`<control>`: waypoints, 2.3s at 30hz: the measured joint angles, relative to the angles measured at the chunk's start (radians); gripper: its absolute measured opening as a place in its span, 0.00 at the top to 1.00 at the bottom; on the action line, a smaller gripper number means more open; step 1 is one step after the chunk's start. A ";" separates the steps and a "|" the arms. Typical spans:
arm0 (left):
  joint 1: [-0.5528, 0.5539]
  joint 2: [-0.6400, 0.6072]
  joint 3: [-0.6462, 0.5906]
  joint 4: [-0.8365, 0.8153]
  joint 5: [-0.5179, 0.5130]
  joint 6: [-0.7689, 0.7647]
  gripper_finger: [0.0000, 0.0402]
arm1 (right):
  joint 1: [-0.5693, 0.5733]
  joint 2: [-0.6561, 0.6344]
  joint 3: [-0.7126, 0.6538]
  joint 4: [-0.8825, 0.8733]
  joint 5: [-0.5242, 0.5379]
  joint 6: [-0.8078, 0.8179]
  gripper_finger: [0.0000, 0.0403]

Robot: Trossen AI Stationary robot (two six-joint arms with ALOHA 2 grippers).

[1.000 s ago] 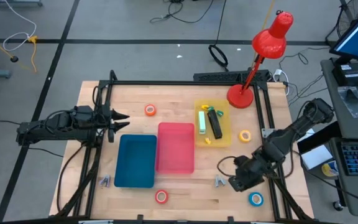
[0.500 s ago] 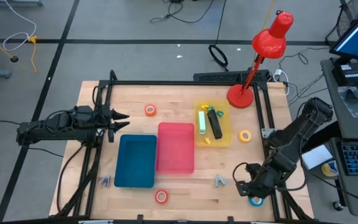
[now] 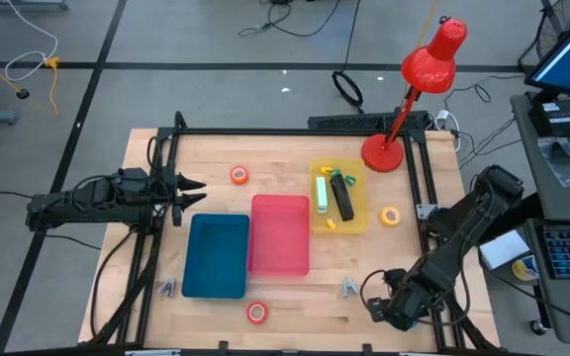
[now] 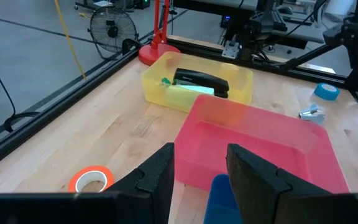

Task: Pick and place Stapler, Stapler remover, tape
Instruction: Put the blue tape into the blue bin

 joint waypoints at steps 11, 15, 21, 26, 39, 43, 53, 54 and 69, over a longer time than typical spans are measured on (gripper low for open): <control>0.000 0.000 0.000 -0.002 0.000 -0.003 0.64 | 0.025 0.070 0.000 0.009 -0.048 0.000 0.52; 0.000 0.000 0.000 -0.002 0.000 -0.003 0.64 | 0.026 0.092 0.000 -0.046 -0.049 0.000 0.52; 0.000 0.000 0.000 -0.001 0.000 -0.010 0.64 | 0.025 0.129 -0.003 -0.055 -0.047 -0.007 0.52; 0.000 0.000 0.000 -0.001 0.000 -0.014 0.64 | 0.025 0.145 -0.091 0.090 -0.051 -0.005 0.52; 0.000 0.000 0.000 -0.001 0.000 -0.059 0.64 | 0.017 0.140 -0.381 0.483 -0.137 0.022 0.53; 0.000 0.000 0.000 -0.001 0.000 -0.065 0.64 | 0.009 0.141 -0.391 0.508 -0.137 0.022 0.61; 0.000 0.000 0.000 0.027 0.000 -0.096 0.64 | 0.011 0.136 -0.393 0.576 -0.107 -0.018 0.92; 0.000 0.000 0.000 0.041 0.000 -0.104 0.64 | 0.011 0.127 -0.393 0.585 -0.072 -0.024 0.92; 0.000 0.000 0.000 0.299 0.027 -0.144 0.64 | -0.082 -0.299 -0.346 0.662 0.924 -0.465 0.92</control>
